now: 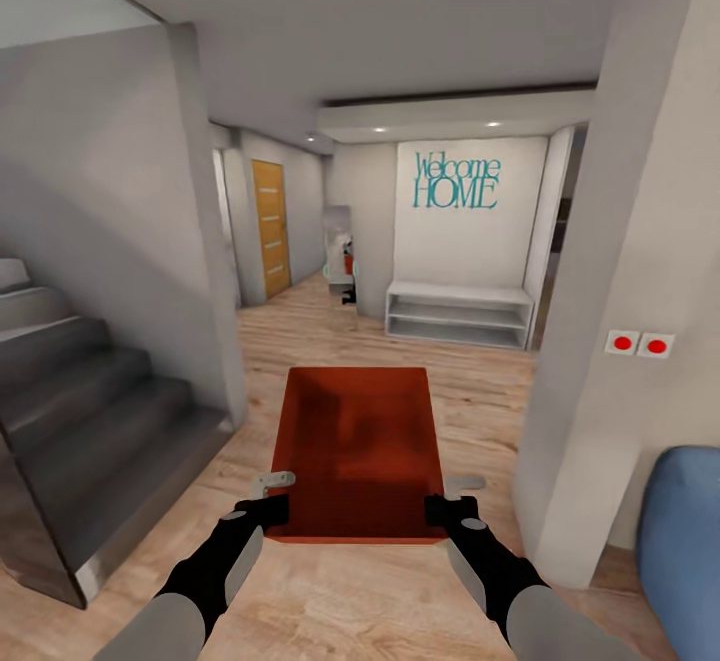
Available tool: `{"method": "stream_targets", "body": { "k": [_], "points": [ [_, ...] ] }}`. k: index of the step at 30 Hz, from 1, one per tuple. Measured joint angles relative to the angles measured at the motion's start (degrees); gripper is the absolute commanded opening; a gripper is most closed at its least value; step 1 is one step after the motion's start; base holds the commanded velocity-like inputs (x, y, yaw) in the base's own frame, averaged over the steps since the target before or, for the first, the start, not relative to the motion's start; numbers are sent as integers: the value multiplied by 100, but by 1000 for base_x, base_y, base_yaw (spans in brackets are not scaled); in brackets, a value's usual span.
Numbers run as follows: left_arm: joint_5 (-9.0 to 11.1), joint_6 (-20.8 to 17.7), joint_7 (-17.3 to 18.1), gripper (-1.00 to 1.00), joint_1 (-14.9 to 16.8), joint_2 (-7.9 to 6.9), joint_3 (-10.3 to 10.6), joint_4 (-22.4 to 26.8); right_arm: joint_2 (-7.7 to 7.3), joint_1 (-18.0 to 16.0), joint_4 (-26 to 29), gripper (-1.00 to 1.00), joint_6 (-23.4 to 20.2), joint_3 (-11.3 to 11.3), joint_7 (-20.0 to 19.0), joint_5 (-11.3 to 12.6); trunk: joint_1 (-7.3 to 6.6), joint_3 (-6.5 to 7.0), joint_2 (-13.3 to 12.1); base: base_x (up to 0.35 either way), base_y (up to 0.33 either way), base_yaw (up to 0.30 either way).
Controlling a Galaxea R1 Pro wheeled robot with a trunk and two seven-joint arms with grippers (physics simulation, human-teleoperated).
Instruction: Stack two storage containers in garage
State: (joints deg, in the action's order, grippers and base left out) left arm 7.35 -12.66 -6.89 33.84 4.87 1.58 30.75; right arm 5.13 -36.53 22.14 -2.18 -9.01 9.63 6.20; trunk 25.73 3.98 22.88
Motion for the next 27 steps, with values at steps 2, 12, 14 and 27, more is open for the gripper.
{"method": "stream_targets", "body": {
  "k": [2, 12, 14, 27],
  "points": [
    [-1, 0, 0, -100, 0, -1, 0, 1, 1, 0, -1, -100, 3, -1, 0, 2, 0, 0, 0, 322, 0, -16],
    [1, 0, 1, -100, 0, -3, 4, 1, 4, -1, -9, -100, 11, 3, 1, 2, 0, 0, 0, 322, 0, -1],
    [1, 0, 1, -100, 0, -3, 4, 1, 4, 0, -9, -100, 11, 4, 1, 1, 0, 0, 0, 322, 0, 0],
    [14, 0, 3, -100, -1, -11, 17, 3, 10, -1, -5, -100, 4, 10, 8, -8, 0, 0, 0, 322, 0, 0]
  ]
}}
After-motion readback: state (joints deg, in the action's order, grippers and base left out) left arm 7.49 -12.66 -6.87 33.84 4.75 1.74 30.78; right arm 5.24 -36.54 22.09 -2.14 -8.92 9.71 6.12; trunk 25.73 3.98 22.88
